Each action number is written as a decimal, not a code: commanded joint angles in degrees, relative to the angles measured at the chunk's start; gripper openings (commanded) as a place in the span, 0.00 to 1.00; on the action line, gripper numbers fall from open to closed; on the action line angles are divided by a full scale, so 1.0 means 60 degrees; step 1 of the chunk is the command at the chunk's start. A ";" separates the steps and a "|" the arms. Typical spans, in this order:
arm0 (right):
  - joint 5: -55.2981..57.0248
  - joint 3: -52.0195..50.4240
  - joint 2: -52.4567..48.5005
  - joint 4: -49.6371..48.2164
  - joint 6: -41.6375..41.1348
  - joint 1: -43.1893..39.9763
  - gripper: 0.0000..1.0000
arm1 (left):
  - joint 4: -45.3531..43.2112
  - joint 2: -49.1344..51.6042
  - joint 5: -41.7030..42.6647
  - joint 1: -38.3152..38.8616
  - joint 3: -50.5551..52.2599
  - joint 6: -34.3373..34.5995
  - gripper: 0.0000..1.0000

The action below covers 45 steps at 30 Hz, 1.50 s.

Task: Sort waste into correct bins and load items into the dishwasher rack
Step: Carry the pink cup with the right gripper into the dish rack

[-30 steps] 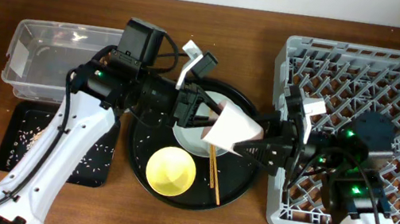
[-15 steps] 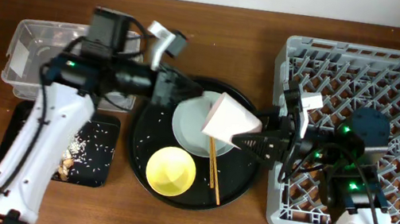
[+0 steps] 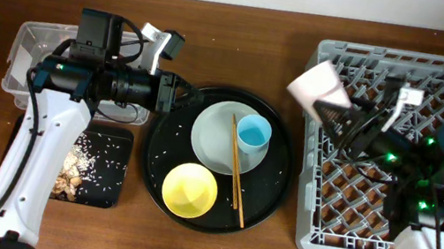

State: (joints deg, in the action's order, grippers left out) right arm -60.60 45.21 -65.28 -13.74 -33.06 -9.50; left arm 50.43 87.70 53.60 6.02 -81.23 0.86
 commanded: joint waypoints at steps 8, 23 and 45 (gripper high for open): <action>0.0663 0.2109 -0.1840 0.0845 -0.0040 -0.0510 0.60 | 0.0186 0.0007 -0.1574 -0.0022 -0.0058 -0.0080 0.29; 0.6739 0.6098 -0.2317 0.9260 0.4601 -0.0477 0.58 | 0.0321 0.0007 -0.1698 -0.0022 0.0025 -0.0080 0.30; 0.8929 0.6073 -0.5319 1.0138 0.5195 0.1082 0.54 | 0.1330 0.0015 -0.2444 0.0062 0.0270 -0.0084 0.38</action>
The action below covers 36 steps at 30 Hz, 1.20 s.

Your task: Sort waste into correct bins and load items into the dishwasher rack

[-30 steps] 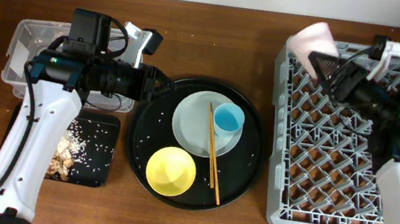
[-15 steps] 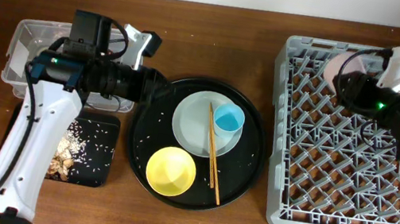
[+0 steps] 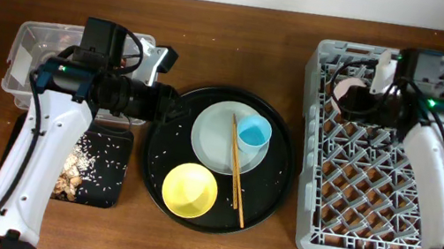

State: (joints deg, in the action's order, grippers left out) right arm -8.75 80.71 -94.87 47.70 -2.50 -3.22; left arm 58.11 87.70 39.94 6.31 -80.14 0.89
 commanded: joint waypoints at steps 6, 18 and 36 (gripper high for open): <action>0.0251 0.0157 -0.1002 -0.0197 0.0098 0.0044 0.55 | 0.0051 0.0015 -0.0335 0.0015 0.0087 -0.0084 0.38; 0.0248 0.0215 -0.0998 -0.0157 0.0102 0.0044 0.87 | 0.0120 0.0015 -0.0382 0.0015 0.0087 -0.0084 0.38; -0.2361 0.0976 0.0681 0.2022 0.0597 0.0044 0.98 | -0.1195 0.0015 -0.1923 0.1490 0.0087 0.1785 0.32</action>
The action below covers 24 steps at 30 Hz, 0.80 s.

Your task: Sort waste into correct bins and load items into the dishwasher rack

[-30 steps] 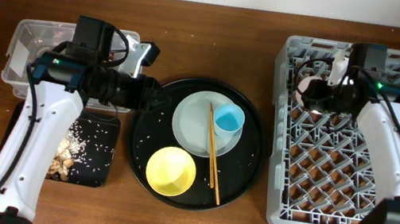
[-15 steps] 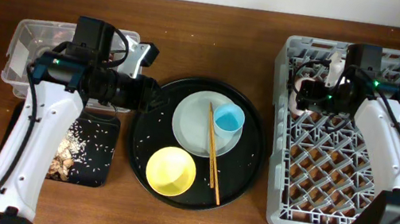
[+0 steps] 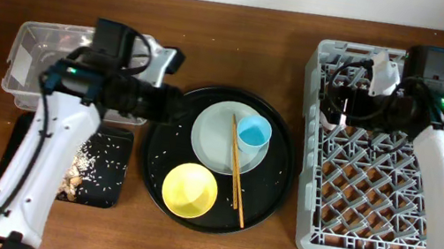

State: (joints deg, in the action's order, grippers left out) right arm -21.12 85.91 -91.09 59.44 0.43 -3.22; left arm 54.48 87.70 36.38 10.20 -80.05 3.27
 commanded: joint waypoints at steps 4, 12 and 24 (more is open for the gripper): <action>-0.0295 0.0109 0.0051 0.0058 0.0109 0.0044 0.98 | -0.1453 0.0062 -0.3384 0.2073 0.0073 0.3009 0.39; -0.0295 0.0109 0.0051 0.0062 0.0109 0.0044 0.98 | -0.3330 0.1311 -0.6379 0.4135 0.0073 0.4313 0.61; -0.0295 0.0109 0.0047 0.0058 0.0109 0.0040 0.99 | -0.3894 0.3628 -0.6379 0.4335 0.0073 0.4524 0.40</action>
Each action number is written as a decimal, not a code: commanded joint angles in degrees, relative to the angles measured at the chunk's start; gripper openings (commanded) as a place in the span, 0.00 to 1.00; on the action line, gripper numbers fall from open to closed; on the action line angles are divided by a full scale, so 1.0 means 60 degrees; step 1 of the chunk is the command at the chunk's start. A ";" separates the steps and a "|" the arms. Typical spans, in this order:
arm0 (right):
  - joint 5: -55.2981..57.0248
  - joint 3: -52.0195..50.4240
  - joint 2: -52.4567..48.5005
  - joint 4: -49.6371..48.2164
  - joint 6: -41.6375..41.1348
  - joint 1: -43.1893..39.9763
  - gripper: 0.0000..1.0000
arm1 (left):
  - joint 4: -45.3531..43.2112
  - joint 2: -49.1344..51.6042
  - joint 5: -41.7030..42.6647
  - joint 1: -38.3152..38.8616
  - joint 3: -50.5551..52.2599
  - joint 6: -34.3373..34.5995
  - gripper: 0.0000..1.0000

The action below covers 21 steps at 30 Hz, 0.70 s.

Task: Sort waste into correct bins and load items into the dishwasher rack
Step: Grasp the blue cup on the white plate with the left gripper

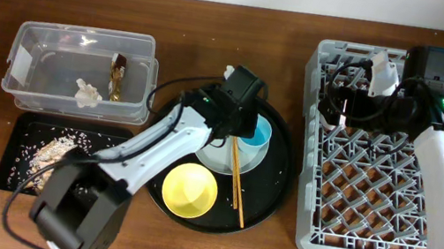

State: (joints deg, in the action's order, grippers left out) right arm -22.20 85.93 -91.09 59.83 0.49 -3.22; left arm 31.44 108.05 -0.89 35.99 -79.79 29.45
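Note:
A blue cup (pixel 261 136) stands on the white plate (pixel 211 145) in the round black tray (pixel 276 187). My left gripper (pixel 248 129) reaches down onto the cup's left side and hides part of it. Whether its fingers are closed on the cup does not show. Two chopsticks (pixel 237 182) lie across the plate and tray, beside a yellow bowl (pixel 189 189). My right gripper (pixel 333 104) hangs low over the far left corner of the grey dishwasher rack (pixel 388 204). Its jaws are too dark to read, and no cup shows under it.
A clear plastic bin (pixel 39 69) holding wrappers stands at the far left. A flat black tray (pixel 19 166) with food scraps lies in front of it. Rice grains are scattered over the round tray. The rack fills the right side of the table.
My left gripper has gone from the round tray's left rim, beside the clear bin, to the blue cup on the plate. My right gripper has stayed over the rack's far left corner.
First my right gripper held a pale cup in the air over the rack's left edge, with the left gripper at the tray's left rim. Then the cup sat in the rack's far left corner. The right gripper has stayed there while the left reached the blue cup.

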 commanded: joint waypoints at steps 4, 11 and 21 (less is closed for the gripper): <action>-0.0117 0.0106 0.0047 -0.0004 0.0098 0.0040 0.98 | -0.0073 0.0262 -0.0178 0.0036 0.0029 0.0157 0.31; -0.0117 0.0106 0.0047 -0.0007 0.0098 0.0040 0.98 | 0.0127 0.0601 -0.0171 0.0084 0.0029 0.0157 0.28; -0.0117 0.0106 0.0047 -0.0004 0.0098 0.0044 0.98 | 0.0113 0.0634 -0.0142 0.0080 -0.0044 0.0157 0.04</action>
State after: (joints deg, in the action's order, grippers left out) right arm -22.20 85.93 -91.09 59.83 0.49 -3.20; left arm 32.10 112.03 -1.13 36.05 -79.79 30.20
